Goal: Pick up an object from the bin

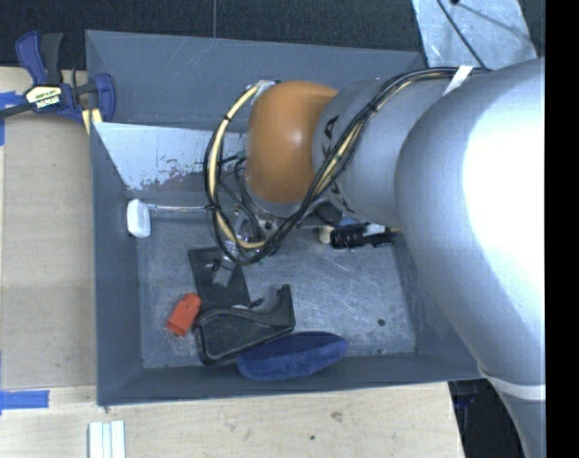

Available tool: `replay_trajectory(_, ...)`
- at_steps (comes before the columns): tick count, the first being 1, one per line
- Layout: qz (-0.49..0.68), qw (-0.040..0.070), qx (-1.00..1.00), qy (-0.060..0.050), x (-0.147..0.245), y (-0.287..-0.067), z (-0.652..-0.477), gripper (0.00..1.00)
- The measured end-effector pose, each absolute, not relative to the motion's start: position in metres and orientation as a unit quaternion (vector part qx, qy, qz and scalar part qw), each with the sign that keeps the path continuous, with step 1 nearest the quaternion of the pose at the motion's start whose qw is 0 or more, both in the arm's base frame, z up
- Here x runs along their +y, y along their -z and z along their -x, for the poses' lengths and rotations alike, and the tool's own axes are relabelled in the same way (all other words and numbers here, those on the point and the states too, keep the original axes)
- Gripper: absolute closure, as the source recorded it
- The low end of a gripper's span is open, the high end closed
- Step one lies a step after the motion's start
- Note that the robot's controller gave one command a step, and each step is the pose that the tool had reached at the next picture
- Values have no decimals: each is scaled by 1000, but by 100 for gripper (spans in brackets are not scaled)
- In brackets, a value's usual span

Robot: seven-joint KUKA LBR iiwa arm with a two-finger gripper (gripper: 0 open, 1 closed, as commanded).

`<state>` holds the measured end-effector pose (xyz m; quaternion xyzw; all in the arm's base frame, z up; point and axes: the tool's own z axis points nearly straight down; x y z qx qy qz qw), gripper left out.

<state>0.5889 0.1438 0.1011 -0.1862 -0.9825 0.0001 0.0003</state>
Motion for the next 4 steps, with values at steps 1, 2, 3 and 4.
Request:
replay_trajectory(1,289,2,-957,-1,143,-101,-585,0)
replay_trajectory(2,332,2,-943,-1,140,-69,-584,0)
replay_trajectory(3,331,1,-943,-1,139,-69,-584,0)
replay_trajectory(4,331,1,-944,-1,139,-70,-585,100)
